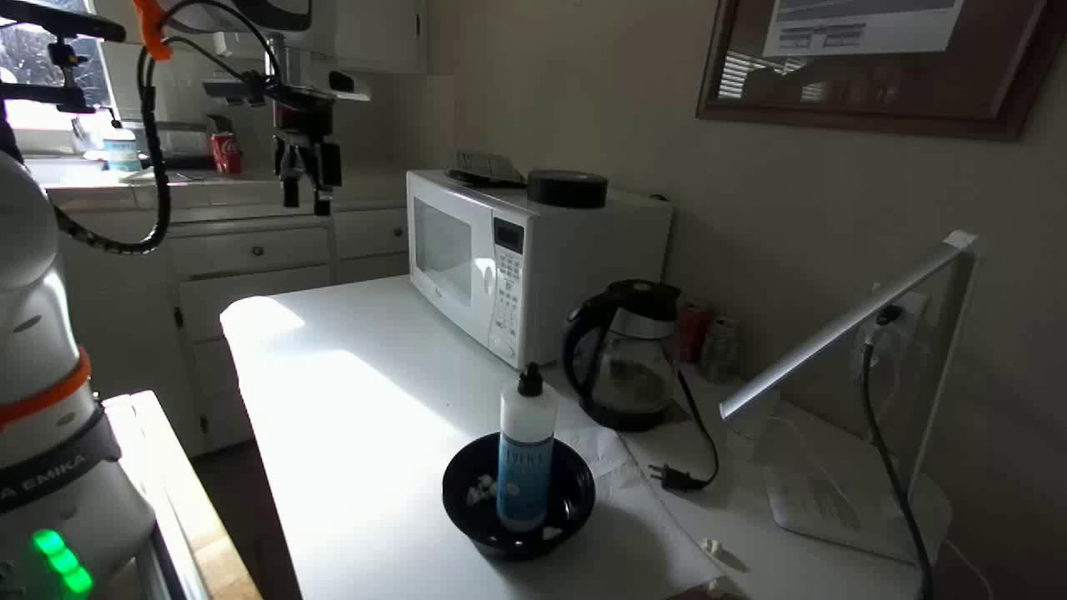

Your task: Take the blue bottle out of the black bowl

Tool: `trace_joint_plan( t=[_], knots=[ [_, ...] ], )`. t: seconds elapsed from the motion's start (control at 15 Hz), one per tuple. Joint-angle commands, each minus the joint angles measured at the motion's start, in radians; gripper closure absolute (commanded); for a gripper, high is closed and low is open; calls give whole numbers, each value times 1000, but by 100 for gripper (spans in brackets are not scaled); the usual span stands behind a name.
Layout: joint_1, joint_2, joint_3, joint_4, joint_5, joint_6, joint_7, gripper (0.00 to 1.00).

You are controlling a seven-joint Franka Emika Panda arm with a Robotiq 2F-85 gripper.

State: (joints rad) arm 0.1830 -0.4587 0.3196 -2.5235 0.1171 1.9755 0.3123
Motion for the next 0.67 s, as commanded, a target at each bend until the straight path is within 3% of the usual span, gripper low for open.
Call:
trace_joint_plan(
  t=[0.0,0.33,0.6],
  knots=[
    [13,2,-12,1,-6,-1,5,0],
    [13,2,-12,1,-6,-1,5,0],
    [-4,-103,-65,-90,-1,-11,-12,0]
  ],
)
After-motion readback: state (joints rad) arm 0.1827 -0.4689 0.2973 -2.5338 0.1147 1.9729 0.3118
